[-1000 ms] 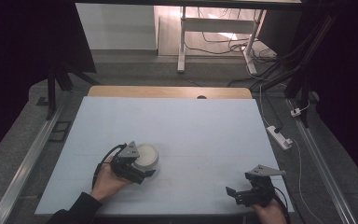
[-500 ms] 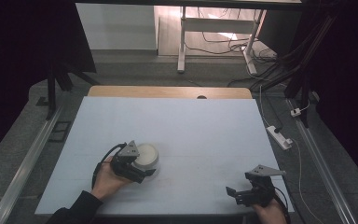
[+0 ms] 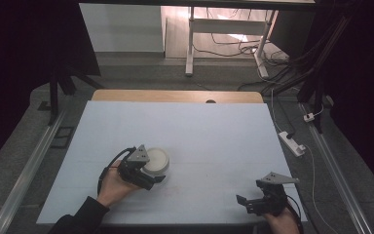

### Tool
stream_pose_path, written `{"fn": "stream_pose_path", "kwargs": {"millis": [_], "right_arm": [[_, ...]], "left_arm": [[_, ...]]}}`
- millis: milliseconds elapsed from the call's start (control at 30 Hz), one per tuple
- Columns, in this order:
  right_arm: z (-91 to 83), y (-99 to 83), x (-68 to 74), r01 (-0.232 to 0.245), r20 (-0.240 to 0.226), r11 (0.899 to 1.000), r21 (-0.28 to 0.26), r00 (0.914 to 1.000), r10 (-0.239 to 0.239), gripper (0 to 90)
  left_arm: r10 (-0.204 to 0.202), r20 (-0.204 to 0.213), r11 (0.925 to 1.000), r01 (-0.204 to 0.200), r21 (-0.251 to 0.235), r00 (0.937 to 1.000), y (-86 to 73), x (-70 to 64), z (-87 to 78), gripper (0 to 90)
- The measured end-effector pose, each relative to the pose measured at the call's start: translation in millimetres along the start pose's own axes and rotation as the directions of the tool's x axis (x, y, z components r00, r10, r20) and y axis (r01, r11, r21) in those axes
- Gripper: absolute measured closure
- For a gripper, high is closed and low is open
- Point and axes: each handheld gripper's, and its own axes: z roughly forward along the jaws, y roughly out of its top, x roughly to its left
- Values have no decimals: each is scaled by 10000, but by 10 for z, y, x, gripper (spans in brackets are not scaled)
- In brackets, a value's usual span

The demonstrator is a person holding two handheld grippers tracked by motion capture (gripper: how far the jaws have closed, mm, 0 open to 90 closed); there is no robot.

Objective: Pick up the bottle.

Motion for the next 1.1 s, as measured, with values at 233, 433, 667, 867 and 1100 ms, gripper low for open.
{"fn": "stream_pose_path", "kwargs": {"millis": [233, 433, 667, 867, 1100], "right_arm": [[-2, -1, 1, 0, 4, 10000, -19, 10000, 0, 0], [-3, -2, 1, 23, 13, 10000, -33, 10000, -23, 0], [-3, -2, 1, 26, 16, 10000, -34, 10000, -26, 0], [-4, -2, 0, 18, 9, 10000, -43, 10000, -18, 0], [-5, -3, 0, 5, 2, 10000, -58, 10000, -5, 0]], "left_arm": [[205, 115, 9998, -205, -9, 9997, 100, -18, -5, 70], [377, 190, 9992, -374, -160, 9991, 212, -32, -12, 70], [606, 385, 9980, -598, -194, 9974, 349, -47, 24, 70], [795, 558, 9967, -784, -217, 9953, 472, -77, 86, 70], [1036, 763, 9943, -1013, -331, 9917, 608, -133, 140, 71]]}}
